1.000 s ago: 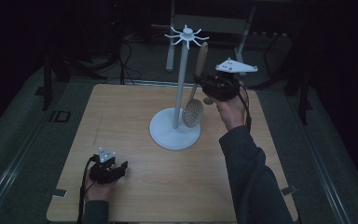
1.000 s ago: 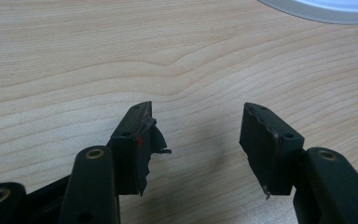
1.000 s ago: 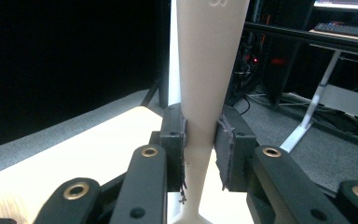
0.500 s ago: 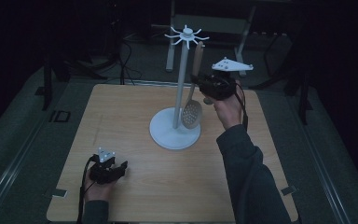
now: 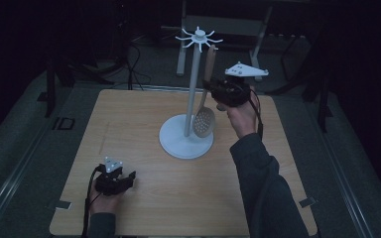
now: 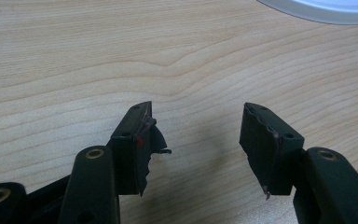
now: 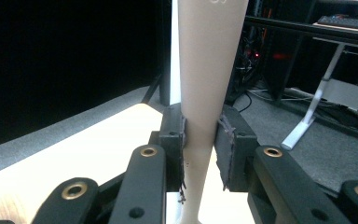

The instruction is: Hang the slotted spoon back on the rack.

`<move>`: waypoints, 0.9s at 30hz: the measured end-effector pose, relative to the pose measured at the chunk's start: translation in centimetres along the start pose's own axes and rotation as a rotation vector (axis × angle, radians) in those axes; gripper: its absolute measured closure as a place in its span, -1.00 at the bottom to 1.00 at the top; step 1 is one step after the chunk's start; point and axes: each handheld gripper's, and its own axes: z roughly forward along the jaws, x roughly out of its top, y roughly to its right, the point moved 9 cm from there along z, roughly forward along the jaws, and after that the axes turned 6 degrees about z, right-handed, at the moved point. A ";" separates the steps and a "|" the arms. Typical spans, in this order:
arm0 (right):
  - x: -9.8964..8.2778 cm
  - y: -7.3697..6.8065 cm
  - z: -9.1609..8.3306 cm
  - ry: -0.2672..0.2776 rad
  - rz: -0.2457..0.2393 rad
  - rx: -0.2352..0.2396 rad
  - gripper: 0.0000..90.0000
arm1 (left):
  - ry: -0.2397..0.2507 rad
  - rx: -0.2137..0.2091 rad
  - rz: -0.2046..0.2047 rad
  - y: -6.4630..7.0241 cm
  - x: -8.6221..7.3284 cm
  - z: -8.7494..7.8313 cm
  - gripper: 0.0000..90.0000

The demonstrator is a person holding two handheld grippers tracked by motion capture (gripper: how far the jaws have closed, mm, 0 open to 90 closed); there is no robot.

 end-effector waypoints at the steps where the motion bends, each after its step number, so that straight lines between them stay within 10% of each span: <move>1: 0.0 0.0 0.0 0.000 -0.003 0.000 0.62 | 0.000 0.000 -0.001 0.0 0.0 0.0 0.00; 27: -0.8 0.9 -0.8 0.003 -0.010 -0.084 -0.54 | -0.007 -0.003 0.010 0.3 0.0 0.3 -0.01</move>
